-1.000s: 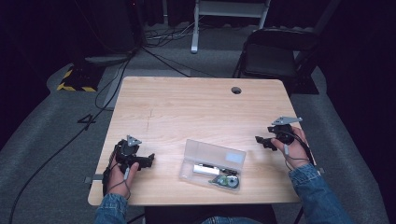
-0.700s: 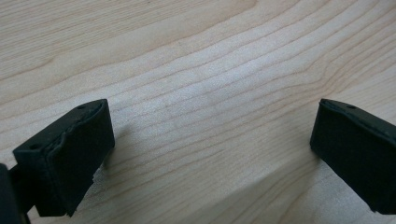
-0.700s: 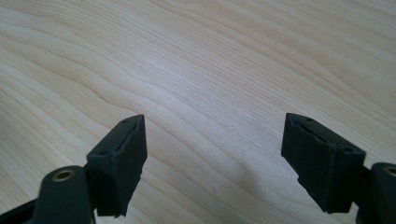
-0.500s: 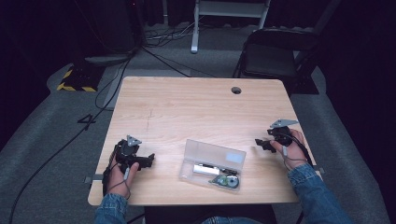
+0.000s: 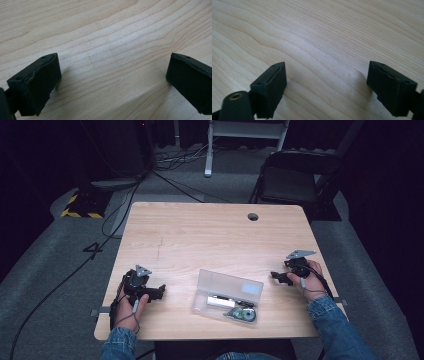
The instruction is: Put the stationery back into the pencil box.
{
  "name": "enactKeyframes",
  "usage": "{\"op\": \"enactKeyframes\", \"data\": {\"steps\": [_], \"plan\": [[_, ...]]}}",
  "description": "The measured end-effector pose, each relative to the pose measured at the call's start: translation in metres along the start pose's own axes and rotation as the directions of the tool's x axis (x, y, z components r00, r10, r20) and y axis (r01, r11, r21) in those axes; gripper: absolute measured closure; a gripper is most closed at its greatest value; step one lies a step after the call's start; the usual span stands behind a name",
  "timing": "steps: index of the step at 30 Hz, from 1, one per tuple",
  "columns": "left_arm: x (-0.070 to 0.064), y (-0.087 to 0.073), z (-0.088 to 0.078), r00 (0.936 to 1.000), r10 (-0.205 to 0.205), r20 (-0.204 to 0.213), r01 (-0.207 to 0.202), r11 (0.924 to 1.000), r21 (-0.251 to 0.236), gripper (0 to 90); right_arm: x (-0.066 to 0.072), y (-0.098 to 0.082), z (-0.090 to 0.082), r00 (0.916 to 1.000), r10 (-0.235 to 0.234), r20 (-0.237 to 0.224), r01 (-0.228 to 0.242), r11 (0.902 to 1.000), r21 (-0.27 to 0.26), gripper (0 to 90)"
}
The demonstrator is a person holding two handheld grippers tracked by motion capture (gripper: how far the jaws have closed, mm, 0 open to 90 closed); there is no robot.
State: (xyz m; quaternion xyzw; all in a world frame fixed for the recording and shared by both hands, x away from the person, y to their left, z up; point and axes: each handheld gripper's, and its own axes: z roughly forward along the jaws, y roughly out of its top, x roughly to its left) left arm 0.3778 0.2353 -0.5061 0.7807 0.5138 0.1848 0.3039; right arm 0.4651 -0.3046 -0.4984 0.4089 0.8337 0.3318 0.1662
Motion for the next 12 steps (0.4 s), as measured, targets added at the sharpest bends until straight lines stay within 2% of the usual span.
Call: {"op": "enactKeyframes", "data": {"steps": [4, 12], "plan": [[0.0000, 0.0000, 0.0000, 1.0000, 0.000, 0.000, 0.000, 1.0000, 0.000, 0.1, 0.0042, -0.0024, 0.0060, 0.9993, 0.029, 0.026, -0.027, 0.9981, -0.054, 9.7], [0.0000, 0.0000, 0.0000, 1.0000, 0.000, 0.000, 0.000, 1.0000, 0.000, 0.1, 0.0041, -0.0018, 0.0067, 0.9995, 0.022, 0.023, -0.021, 0.9985, -0.051, 9.1]]}}
